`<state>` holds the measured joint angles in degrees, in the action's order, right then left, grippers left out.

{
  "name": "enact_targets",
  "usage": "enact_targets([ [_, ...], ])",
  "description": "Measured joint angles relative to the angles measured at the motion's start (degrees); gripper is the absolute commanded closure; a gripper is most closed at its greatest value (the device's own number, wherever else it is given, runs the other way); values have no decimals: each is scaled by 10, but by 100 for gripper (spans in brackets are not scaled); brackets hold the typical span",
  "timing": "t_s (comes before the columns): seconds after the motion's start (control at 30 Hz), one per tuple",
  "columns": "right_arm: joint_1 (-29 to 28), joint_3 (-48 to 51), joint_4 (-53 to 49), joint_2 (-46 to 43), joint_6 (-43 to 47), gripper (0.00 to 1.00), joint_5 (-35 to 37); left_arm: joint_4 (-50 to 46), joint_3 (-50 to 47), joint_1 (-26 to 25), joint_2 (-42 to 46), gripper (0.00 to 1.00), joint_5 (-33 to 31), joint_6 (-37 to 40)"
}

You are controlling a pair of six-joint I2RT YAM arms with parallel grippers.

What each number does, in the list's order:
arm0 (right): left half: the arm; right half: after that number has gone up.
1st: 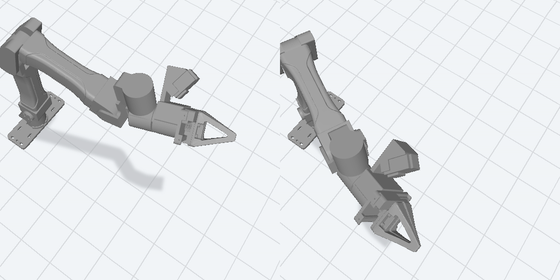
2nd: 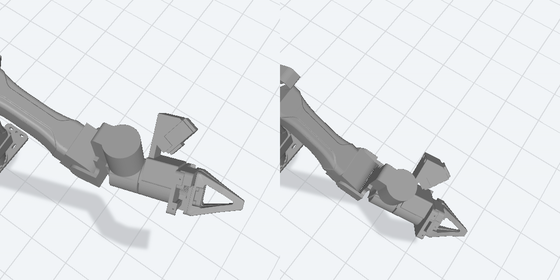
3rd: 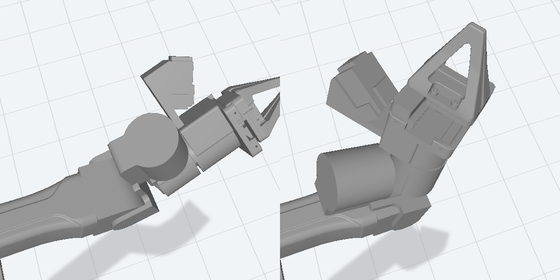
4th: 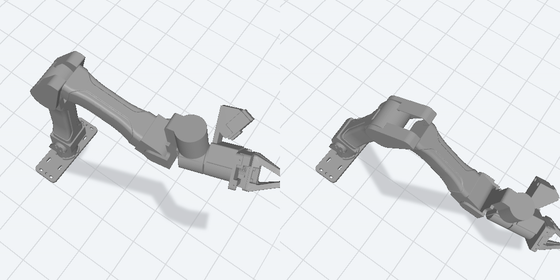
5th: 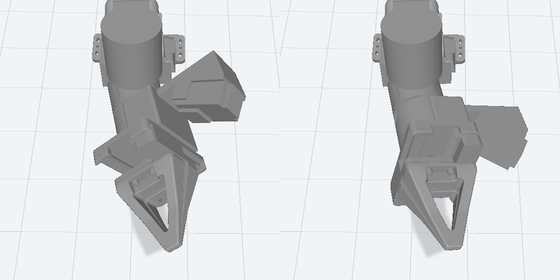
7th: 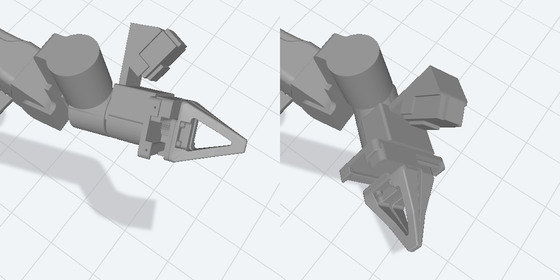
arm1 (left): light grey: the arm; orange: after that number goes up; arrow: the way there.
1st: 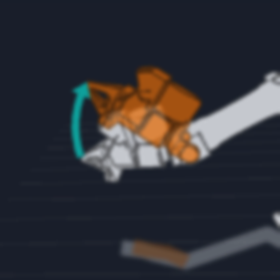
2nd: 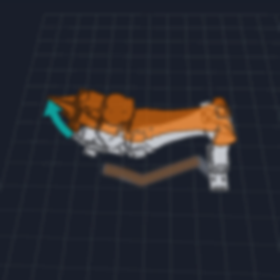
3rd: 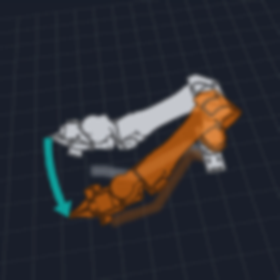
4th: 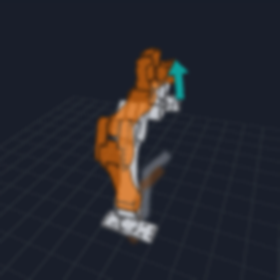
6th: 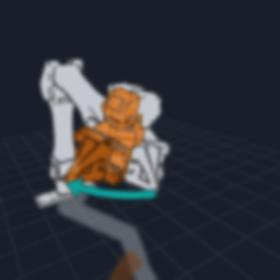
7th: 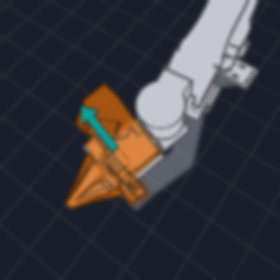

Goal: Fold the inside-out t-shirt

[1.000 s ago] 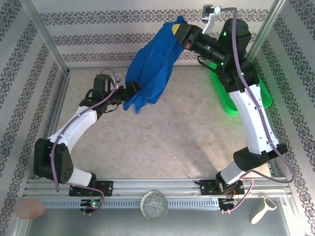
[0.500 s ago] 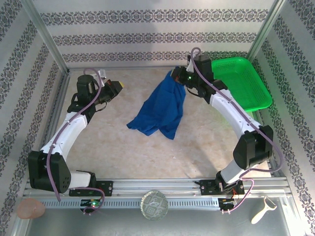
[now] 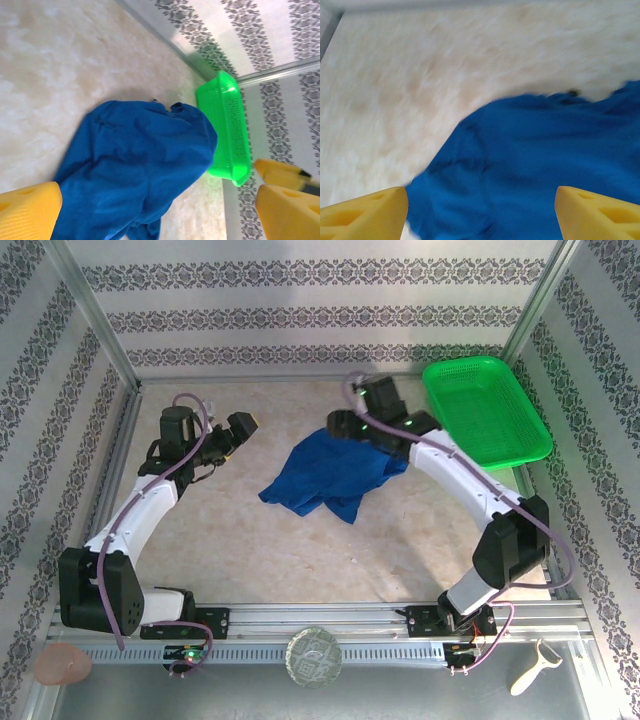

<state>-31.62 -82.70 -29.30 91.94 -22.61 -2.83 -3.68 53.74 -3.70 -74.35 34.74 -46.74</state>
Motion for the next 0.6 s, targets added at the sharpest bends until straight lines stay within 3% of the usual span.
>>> enact_targets([
  [0.1, -79, -2, -14, 36, 29, 23, -3, -28, 0, 22, 16, 0, -18, 3],
  [0.27, -174, -75, -64, 188, 64, 22, 1, -65, 0, 97, 44, 0, -37, 3],
  [0.6, -207, -291, -140, 383, 53, 22, 45, -92, 0, 164, 75, 0, -33, 2],
])
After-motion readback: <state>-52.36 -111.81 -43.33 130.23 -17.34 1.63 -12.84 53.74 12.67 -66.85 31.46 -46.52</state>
